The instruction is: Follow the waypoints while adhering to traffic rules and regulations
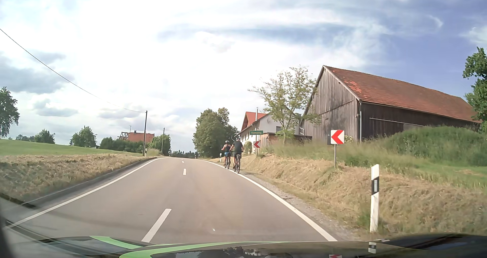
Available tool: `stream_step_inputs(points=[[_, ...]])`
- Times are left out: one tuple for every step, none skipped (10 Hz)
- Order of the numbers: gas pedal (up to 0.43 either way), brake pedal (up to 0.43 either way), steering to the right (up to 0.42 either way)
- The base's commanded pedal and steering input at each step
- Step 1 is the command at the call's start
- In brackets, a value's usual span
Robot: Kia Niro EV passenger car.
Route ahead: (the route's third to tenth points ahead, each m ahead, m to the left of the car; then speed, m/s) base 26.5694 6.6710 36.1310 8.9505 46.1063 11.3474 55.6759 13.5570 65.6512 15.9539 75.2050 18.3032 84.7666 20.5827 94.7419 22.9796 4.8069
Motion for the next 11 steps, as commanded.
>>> stream_step_inputs(points=[[0.177,0.0,-0.073],[0.177,0.0,-0.074],[0.177,0.0,-0.074],[0.177,0.0,-0.073],[0.177,0.0,-0.074],[0.177,0.0,-0.072],[0.177,0.0,-0.072],[0.177,0.0,-0.072],[0.177,0.0,-0.071],[0.177,0.0,-0.071],[0.177,0.0,-0.071]])
